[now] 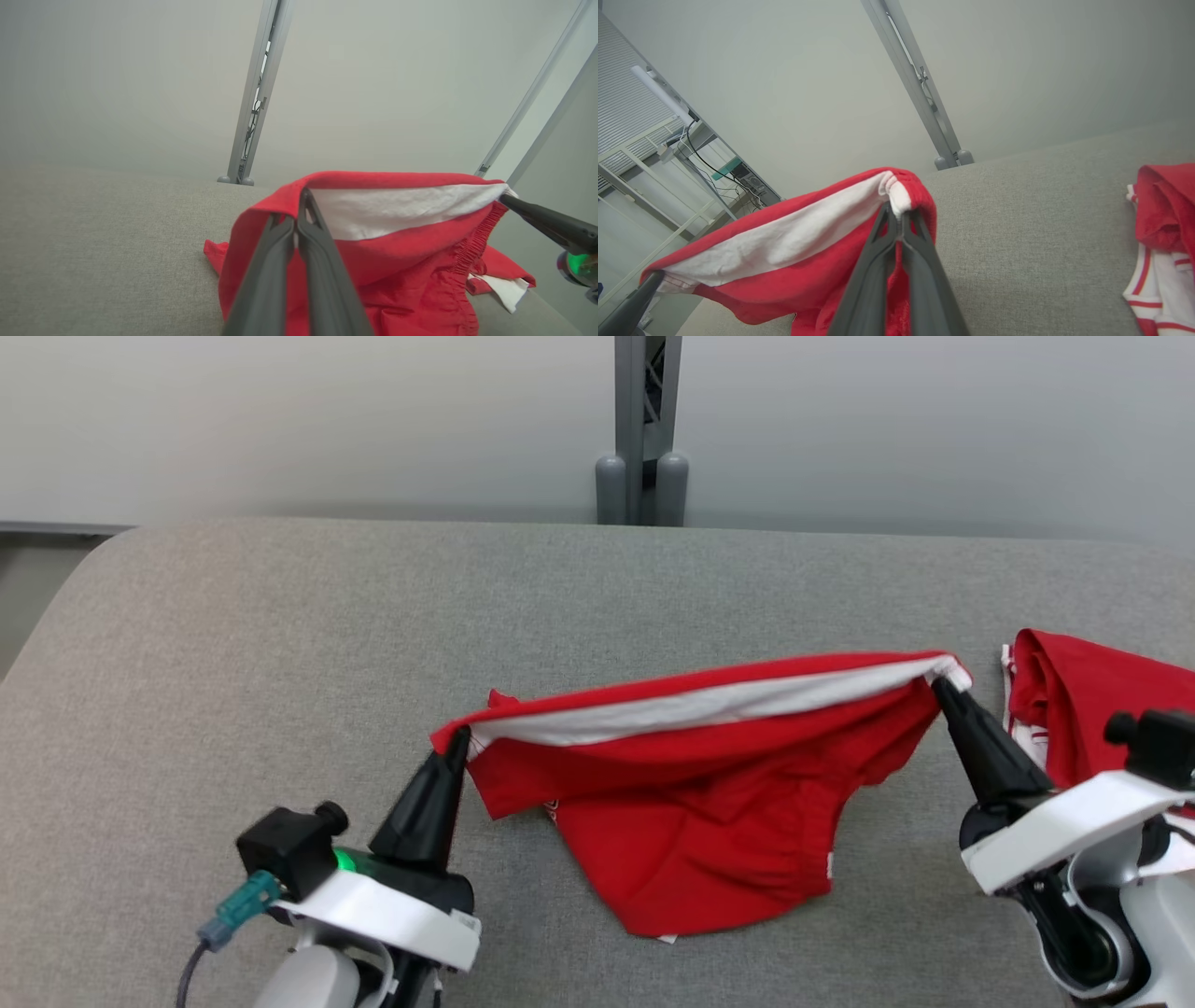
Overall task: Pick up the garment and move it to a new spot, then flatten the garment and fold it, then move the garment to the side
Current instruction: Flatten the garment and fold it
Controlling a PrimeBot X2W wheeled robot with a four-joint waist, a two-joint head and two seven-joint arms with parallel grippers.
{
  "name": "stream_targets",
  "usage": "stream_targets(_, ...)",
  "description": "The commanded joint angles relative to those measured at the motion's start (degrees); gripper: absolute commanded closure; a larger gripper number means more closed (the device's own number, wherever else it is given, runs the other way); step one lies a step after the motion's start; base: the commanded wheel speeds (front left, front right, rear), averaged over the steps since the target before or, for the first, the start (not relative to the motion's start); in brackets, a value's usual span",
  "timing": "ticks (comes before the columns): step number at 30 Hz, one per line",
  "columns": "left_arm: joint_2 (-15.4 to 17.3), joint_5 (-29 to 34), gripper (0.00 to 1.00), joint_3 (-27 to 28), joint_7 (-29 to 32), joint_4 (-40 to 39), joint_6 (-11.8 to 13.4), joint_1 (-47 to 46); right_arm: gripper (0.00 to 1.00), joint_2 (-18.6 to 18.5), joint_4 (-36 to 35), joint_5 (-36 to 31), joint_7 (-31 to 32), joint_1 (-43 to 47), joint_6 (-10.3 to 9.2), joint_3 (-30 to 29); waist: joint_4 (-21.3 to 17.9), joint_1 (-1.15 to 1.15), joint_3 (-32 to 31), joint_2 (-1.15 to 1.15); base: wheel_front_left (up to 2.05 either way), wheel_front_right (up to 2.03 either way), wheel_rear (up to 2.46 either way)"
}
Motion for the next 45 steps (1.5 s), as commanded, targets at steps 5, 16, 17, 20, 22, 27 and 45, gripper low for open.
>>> stream_targets(5, -0.22, 2.21, 1.0, 4.04, -0.28, -1.85, 0.49, -2.88, 1.0, -1.98, -4.84, -4.55, 1.67, -4.02, 0.0, 0.03, -1.26, 0.0, -2.04, 0.0, 0.0, 0.0, 0.0)
stream_targets(16, 0.12, 1.28, 1.0, 8.21, 0.58, -6.46, 2.66, -10.59, 1.0, -4.13, -12.28, -10.41, 9.15, -15.64, -0.01, 5.22, -1.92, 0.0, -4.75, 0.0, 0.0, 0.0, 0.0)
stream_targets(17, 0.11, 1.05, 1.0, 8.72, 0.74, -7.23, 3.23, -10.7, 1.0, -4.17, -12.78, -10.46, 9.7, -16.09, -0.01, 5.18, -1.86, 0.0, -4.89, 0.0, 0.0, 0.0, 0.0)
stream_targets(20, 0.35, 0.83, 1.0, 9.69, 1.6, -9.41, 4.84, -9.86, 1.0, -4.18, -13.61, -11.4, 11.42, -16.22, -0.01, 5.01, -1.5, 0.0, -5.08, 0.0, 0.0, 0.0, 0.0)
stream_targets(22, 0.52, 0.51, 1.0, 10.18, 2.26, -10.55, 5.73, -9.05, 1.0, -3.95, -13.62, -12.12, 12.52, -15.36, -0.01, 4.47, -1.25, 0.0, -5.05, 0.0, 0.0, 0.0, 0.0)
stream_targets(27, 1.2, -0.09, 1.0, 10.55, 4.6, -11.76, 6.8, -8.42, 1.0, -3.87, -14.34, -13.0, 13.74, -15.0, -0.01, 4.5, -0.83, 0.0, -3.96, 0.0, 0.0, 0.0, 0.0)
stream_targets(45, 2.74, -2.83, 1.0, 10.94, 13.03, 2.37, 3.81, -43.58, 1.0, -7.49, 3.02, -18.75, 10.57, -51.54, -0.01, 13.99, -1.04, 0.0, 19.44, 0.0, 0.0, 0.0, 0.0)
